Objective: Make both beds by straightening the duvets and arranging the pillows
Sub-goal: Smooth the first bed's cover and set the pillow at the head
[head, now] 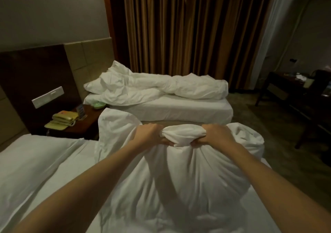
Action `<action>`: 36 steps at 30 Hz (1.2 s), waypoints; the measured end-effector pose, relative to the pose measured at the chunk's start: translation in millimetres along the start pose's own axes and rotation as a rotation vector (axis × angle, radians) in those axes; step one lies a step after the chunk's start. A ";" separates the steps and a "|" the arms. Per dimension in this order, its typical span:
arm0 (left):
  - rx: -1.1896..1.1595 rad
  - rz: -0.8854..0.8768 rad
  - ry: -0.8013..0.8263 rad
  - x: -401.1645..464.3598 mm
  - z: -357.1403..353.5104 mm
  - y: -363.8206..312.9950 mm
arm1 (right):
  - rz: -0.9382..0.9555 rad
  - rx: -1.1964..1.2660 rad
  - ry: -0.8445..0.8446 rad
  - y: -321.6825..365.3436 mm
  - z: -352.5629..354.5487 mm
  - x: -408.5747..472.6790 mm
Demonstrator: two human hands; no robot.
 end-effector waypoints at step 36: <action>-0.035 -0.107 -0.057 -323.2 -97.6 -103.5 | 0.072 -0.115 0.134 25.1 -135.3 -319.5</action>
Point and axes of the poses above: each hand's wrist, its own x-axis towards the middle knuckle, its own z-axis out of the back of the hand, y = z × x, the point moved 9 cm from there along x, towards the middle knuckle, and after that the axes turned 2 degrees about -y, right-handed, at the moved point
